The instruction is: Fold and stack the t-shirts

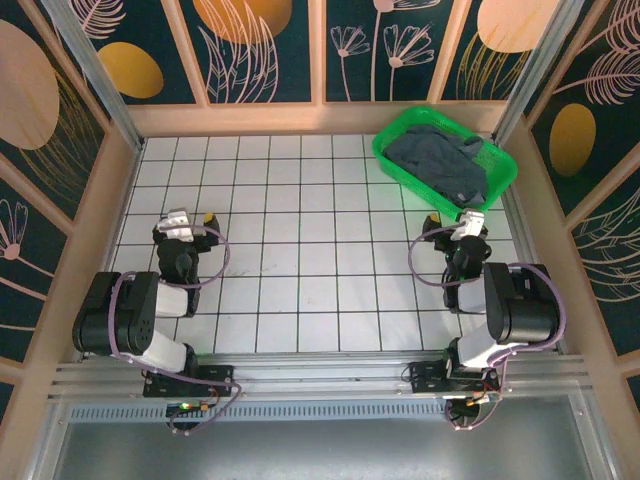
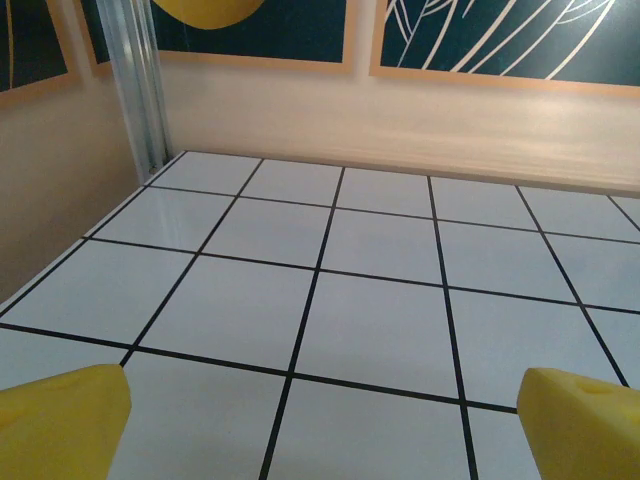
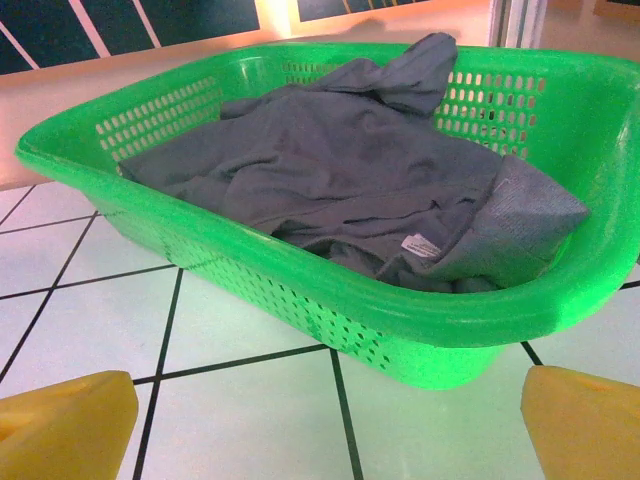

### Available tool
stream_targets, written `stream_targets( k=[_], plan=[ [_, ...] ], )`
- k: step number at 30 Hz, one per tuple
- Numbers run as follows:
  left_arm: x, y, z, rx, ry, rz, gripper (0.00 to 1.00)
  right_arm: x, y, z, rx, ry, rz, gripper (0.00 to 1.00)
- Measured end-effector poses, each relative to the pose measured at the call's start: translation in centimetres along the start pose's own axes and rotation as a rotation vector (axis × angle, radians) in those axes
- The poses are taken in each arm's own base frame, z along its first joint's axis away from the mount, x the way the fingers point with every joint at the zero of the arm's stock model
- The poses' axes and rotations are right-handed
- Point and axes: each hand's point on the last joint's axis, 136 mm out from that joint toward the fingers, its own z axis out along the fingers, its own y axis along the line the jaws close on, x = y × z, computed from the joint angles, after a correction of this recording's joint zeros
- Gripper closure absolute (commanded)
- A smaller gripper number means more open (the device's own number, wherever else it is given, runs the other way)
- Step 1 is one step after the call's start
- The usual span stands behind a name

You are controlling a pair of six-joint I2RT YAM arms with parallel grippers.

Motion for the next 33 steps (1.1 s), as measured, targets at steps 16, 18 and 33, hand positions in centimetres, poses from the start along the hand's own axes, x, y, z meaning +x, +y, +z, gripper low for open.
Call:
stream_targets(
  k=[16, 18, 33],
  plan=[
    [0.0, 0.0, 0.0, 0.000, 0.000, 0.000, 0.01, 0.0, 0.0, 0.0, 0.000, 0.000, 0.000, 0.01],
    [0.0, 0.0, 0.0, 0.000, 0.000, 0.000, 0.01, 0.0, 0.0, 0.0, 0.000, 0.000, 0.000, 0.01],
    [-9.9, -0.5, -1.1, -0.055, -0.156, -0.059, 0.01, -10.2, 2.4, 0.8, 0.028, -0.062, 0.077, 0.01]
  ],
)
